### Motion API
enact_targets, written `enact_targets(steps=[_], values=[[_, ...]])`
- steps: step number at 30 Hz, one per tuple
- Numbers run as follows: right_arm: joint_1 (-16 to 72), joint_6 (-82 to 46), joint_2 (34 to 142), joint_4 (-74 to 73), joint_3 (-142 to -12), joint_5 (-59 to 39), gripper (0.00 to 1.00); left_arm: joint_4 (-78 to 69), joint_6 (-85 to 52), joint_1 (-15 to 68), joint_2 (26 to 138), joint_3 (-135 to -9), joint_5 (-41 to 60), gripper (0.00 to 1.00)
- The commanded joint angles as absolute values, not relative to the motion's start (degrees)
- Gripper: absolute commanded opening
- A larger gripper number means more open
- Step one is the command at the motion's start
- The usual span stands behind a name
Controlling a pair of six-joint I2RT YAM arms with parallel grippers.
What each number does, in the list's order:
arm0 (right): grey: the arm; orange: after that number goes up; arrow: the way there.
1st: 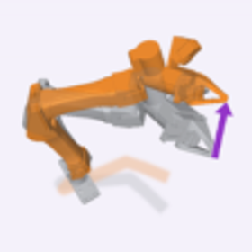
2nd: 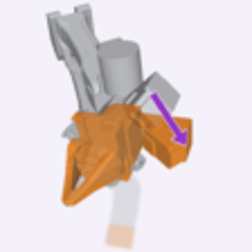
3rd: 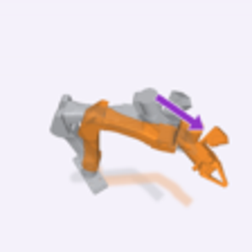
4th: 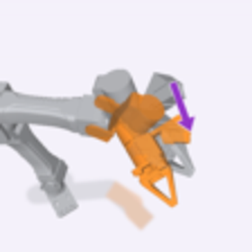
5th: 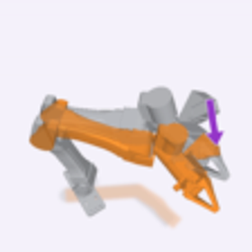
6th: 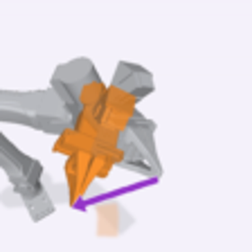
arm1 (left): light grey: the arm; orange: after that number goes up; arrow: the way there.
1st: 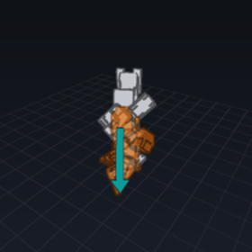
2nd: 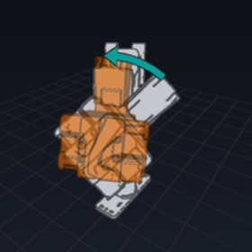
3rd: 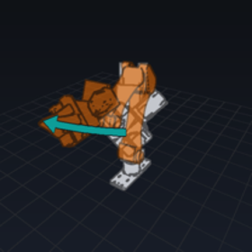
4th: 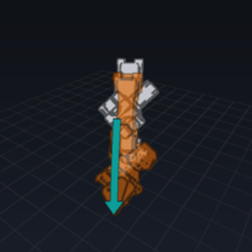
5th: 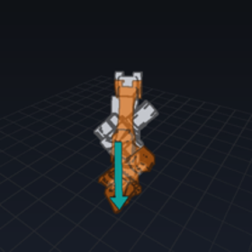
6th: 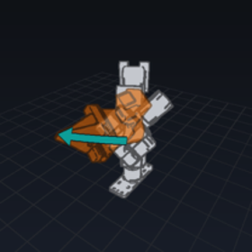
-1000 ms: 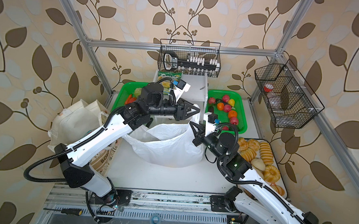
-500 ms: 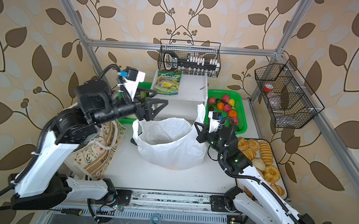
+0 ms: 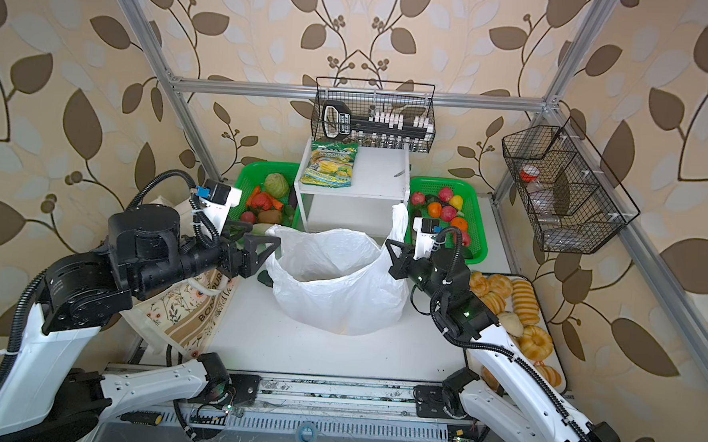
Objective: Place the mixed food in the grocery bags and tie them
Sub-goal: 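Grasp one white bag handle with the left gripper while the right gripper holds the other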
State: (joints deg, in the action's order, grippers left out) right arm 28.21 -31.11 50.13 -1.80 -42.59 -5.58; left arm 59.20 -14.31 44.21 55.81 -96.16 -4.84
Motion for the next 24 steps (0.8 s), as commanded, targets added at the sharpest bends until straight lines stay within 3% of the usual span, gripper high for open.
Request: enact_targets(steps=[1, 7, 11, 14, 15, 24], values=[[27.95, -32.13, 50.28, -1.14, -45.13, -5.55, 0.00, 59.16, -15.09, 44.21, 55.08, -94.82, -3.58, 0.79], [27.90, -31.24, 50.28, -0.09, -45.78, -6.21, 0.00, 51.51, -13.79, 44.21, 56.66, -93.10, -1.96, 0.61], [27.86, -29.82, 50.27, 0.53, -46.34, -9.03, 0.00, 46.78, -12.58, 44.21, 56.86, -92.72, -2.32, 0.33], [27.55, -27.97, 50.45, 1.80, -47.70, -12.97, 0.00, 45.65, -11.16, 44.21, 57.57, -93.74, -1.62, 0.04], [27.40, -27.14, 50.41, 2.65, -48.49, -15.05, 0.00, 46.42, -10.63, 44.21, 58.33, -94.91, -1.22, 0.00], [26.73, -20.34, 48.02, 16.51, -59.08, -33.90, 0.00, 60.84, -4.96, 44.21, 65.98, -110.17, 2.05, 0.00]])
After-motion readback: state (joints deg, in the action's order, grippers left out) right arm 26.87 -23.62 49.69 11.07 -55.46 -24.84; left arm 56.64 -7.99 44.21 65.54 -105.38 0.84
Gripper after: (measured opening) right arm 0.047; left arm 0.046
